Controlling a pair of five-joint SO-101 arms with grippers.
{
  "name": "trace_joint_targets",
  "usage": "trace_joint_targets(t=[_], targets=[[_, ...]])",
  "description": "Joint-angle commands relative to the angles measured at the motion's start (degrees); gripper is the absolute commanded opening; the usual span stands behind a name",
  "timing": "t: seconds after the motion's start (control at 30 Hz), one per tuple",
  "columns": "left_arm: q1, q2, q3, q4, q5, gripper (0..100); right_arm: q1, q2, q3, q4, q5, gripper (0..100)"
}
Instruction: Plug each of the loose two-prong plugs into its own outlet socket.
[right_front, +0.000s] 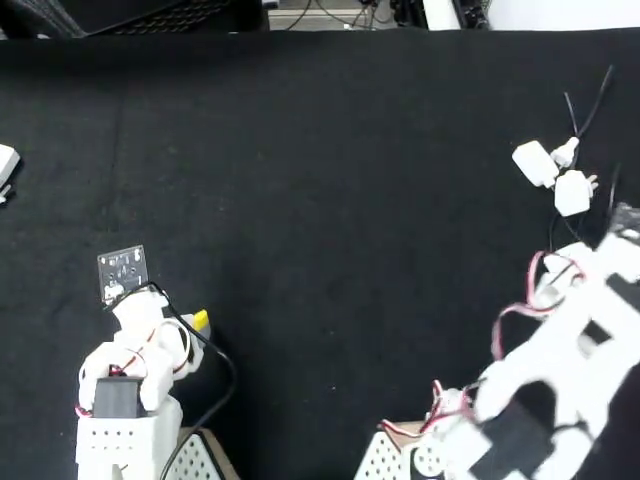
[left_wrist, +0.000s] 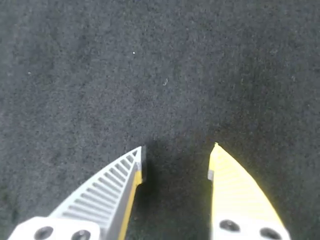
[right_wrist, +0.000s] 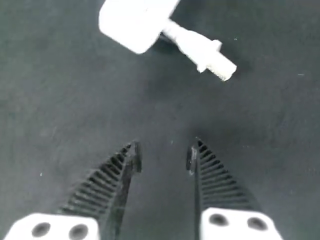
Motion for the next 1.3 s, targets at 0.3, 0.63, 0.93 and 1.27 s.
trace_joint_targets(t=[0.3, 0.63, 0.93, 1.27], targets=[[0.13, -0.18, 0.92, 0.18, 0.18, 22, 0.09, 17.71, -14.9, -0.26, -2.29, 18.1], [0.13, -0.09, 0.92, 0.18, 0.09, 22, -3.69, 20.88, -18.33, -0.18, -7.21, 18.1], [0.04, -0.09, 0.92, 0.18, 0.09, 22, -8.97, 20.79, -22.9, -0.18, -11.52, 24.3], [0.04, -0.09, 0.92, 0.18, 0.09, 22, -8.97, 21.41, -27.82, -0.44, -15.91, 26.9]])
